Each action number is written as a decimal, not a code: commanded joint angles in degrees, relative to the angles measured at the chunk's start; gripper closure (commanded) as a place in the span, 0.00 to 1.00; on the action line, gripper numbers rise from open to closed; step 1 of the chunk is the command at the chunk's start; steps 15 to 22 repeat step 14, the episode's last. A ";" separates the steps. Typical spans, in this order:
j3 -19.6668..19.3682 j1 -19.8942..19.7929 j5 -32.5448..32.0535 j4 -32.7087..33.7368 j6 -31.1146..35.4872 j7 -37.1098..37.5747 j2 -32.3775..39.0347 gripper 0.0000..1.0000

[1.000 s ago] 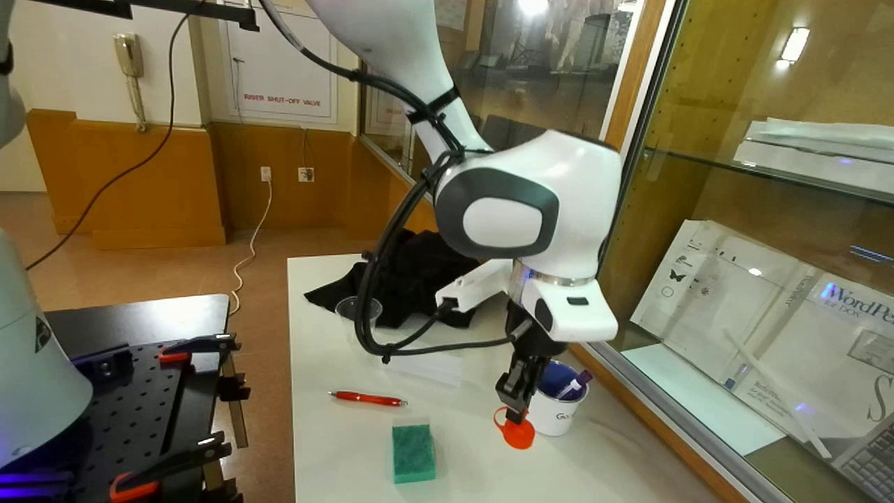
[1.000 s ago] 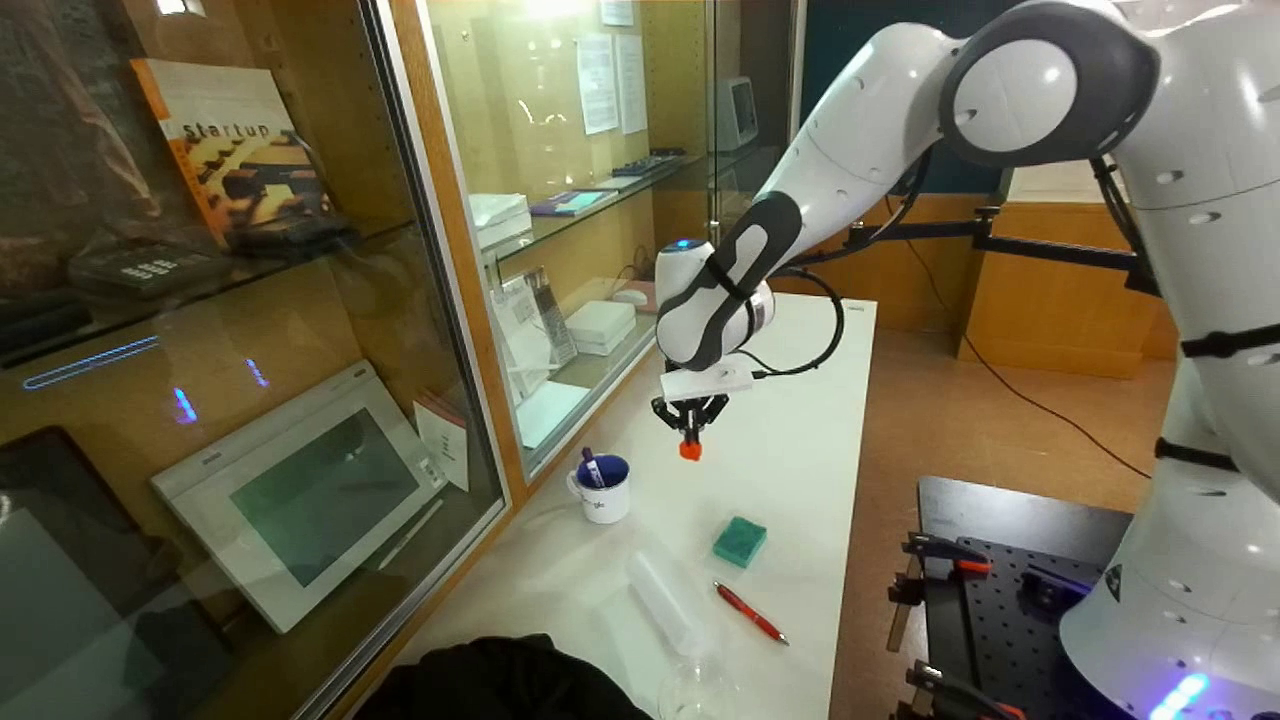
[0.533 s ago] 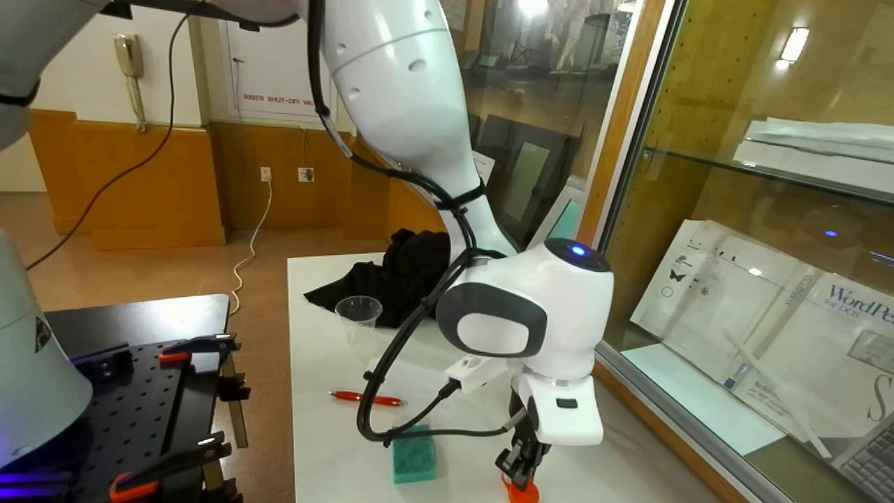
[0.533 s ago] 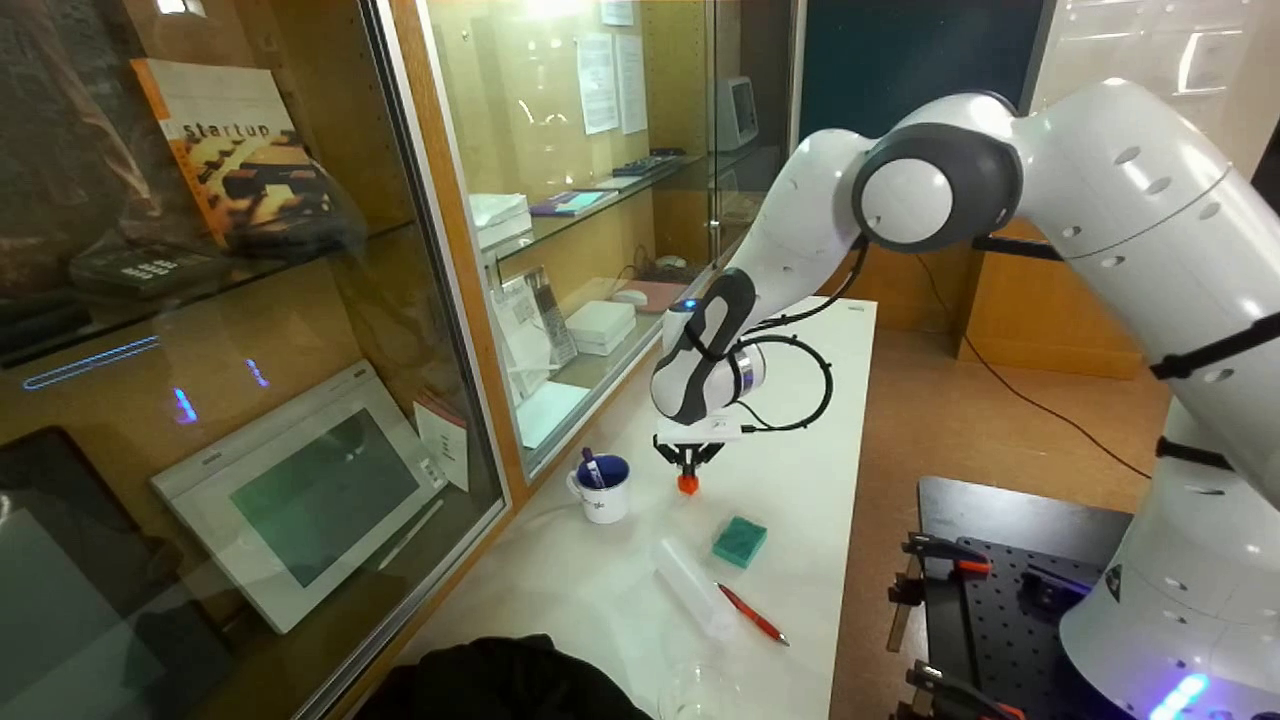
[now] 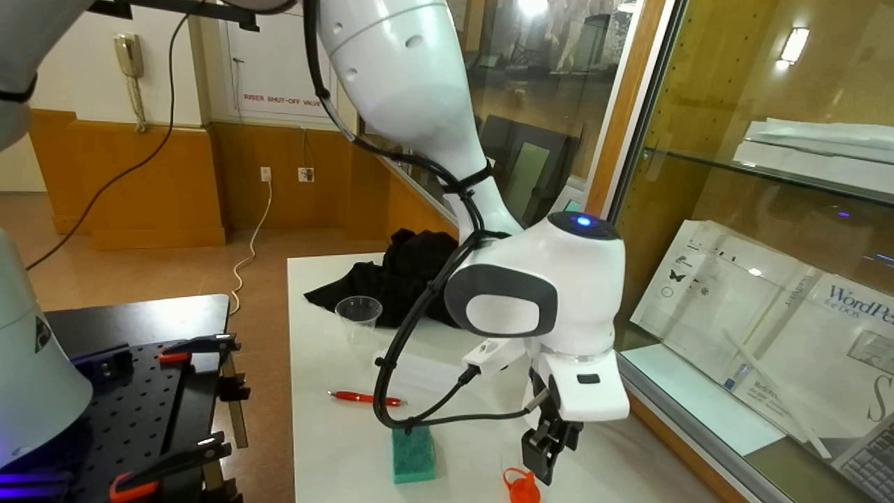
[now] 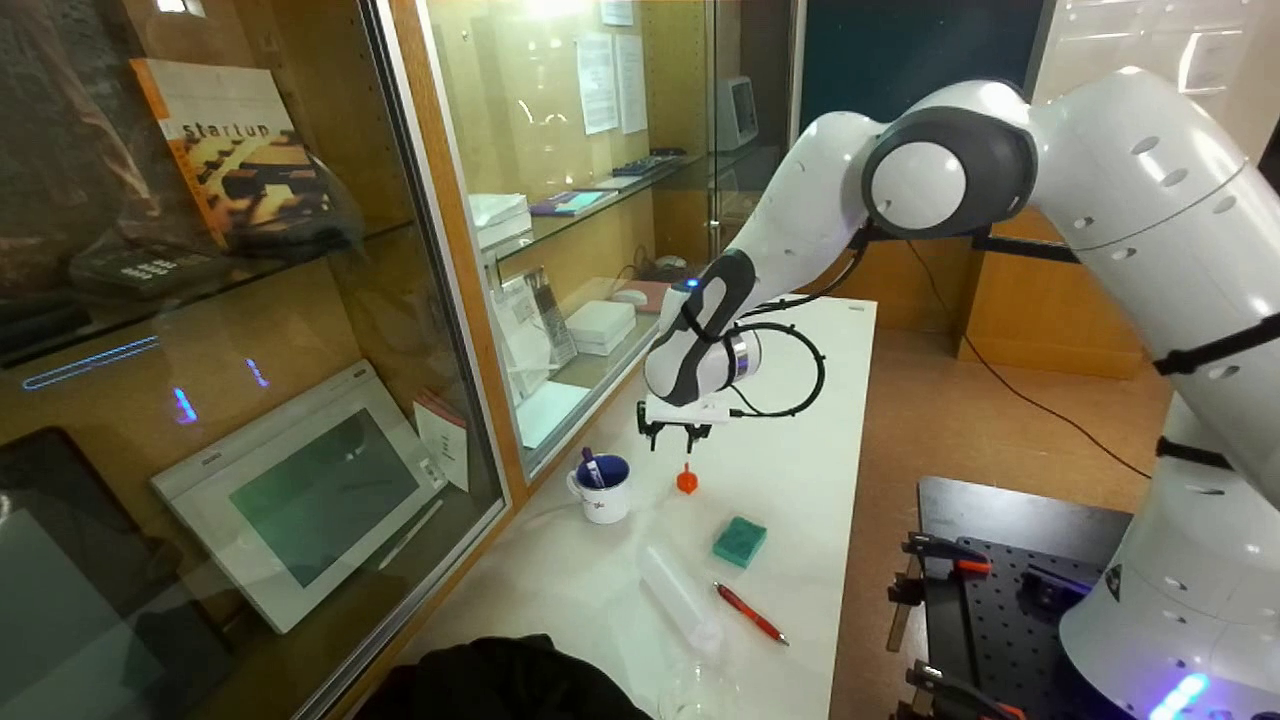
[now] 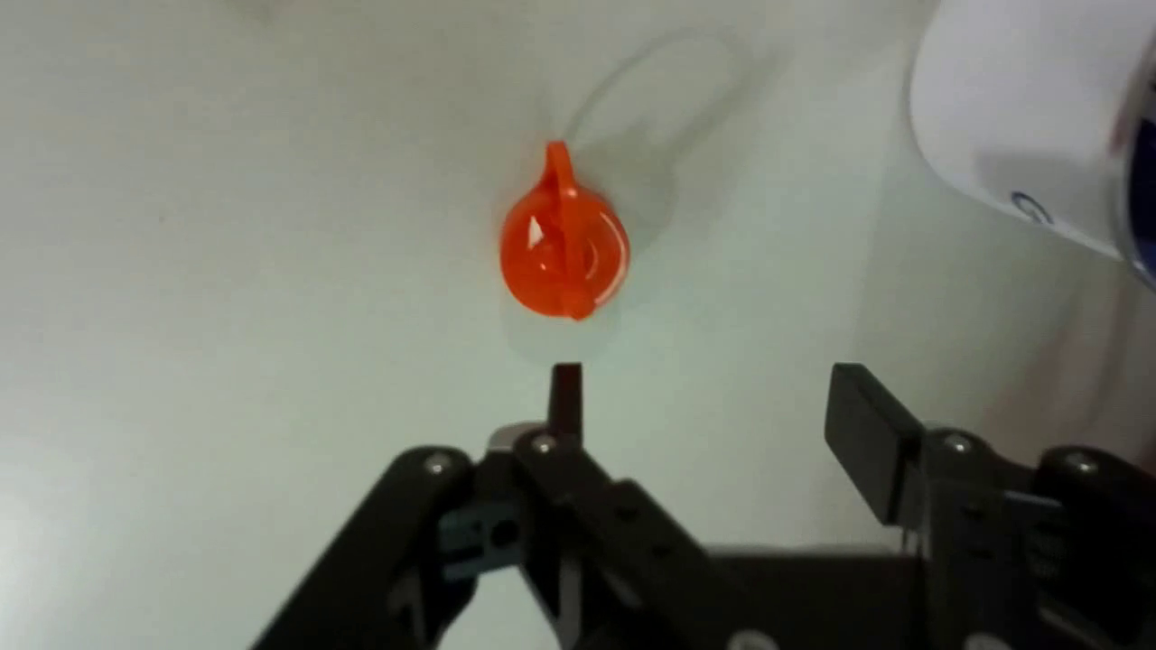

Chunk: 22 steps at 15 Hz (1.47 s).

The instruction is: Remove the lid from the bottle and put it on the table

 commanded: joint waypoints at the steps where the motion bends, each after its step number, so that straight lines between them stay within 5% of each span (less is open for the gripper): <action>1: 1.10 -1.16 0.62 -6.14 -6.58 -5.09 -11.11 0.00; 9: -1.43 -0.53 -4.14 -5.93 -32.34 -8.96 -23.03 0.00; 22: -1.32 -0.23 -6.04 -5.87 -36.41 -9.01 -24.88 0.00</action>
